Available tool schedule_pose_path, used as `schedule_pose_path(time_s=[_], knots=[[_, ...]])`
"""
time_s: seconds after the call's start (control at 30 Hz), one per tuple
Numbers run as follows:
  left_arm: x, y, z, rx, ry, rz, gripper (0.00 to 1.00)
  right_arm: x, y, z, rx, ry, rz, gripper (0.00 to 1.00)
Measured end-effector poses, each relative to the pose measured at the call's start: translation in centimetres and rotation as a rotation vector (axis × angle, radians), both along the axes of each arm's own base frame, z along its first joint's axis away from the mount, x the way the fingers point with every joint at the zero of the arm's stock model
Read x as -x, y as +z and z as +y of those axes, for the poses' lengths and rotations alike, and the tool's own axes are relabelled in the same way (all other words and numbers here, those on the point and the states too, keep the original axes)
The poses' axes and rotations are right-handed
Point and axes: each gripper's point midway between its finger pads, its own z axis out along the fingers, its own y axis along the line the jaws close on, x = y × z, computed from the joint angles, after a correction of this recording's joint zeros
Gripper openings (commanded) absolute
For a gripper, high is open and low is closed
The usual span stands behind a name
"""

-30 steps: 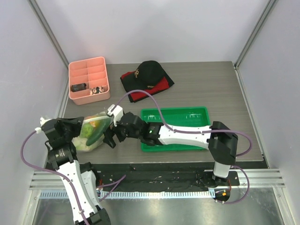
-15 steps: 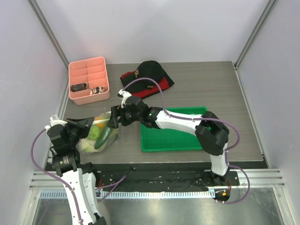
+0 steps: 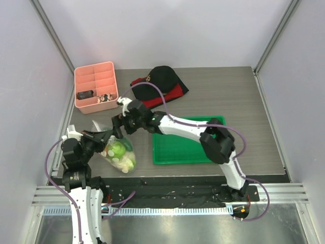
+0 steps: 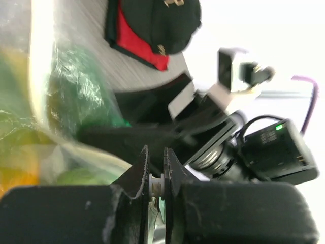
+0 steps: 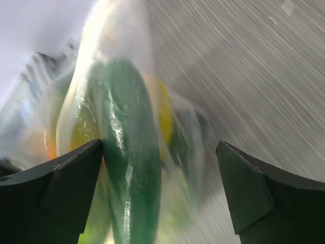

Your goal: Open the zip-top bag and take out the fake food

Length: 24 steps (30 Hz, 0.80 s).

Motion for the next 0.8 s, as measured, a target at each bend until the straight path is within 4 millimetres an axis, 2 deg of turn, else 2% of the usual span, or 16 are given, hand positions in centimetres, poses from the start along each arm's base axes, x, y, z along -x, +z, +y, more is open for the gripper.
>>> schedule_pose_path(time_s=[0.13,0.27,0.37,0.43,0.53,0.67,0.8], knots=[[0.1,0.8,-1.2,0.03,-0.045,-0.022,0.01,0.7,-0.5,-5.7,0.091,-0.055,-0.05,1.0],[-0.2,1.4,-1.9,0.049,-0.068,-0.026,0.01,1.5,1.6,-11.1,0.123,-0.115,-0.157,1.0],[-0.4,1.7,-2.2,0.055,-0.069,-0.021,0.01,2.2,3.4,-13.0,0.119,-0.143,-0.23,1.0],[-0.4,1.9,-2.4,0.056,-0.073,-0.024,0.01,3.2,4.7,-12.8,0.091,-0.149,-0.267,1.0],[-0.3,2.0,-2.7,0.063,-0.075,-0.025,0.0,5.8,5.6,-10.7,0.01,-0.135,-0.304,1.0],[-0.3,2.1,-3.0,0.071,-0.076,-0.021,0.01,9.0,4.7,-7.8,-0.042,-0.124,-0.298,1.0],[-0.2,2.1,-3.3,0.083,-0.08,-0.016,0.0,9.8,3.4,-5.4,-0.071,-0.128,-0.335,1.0]])
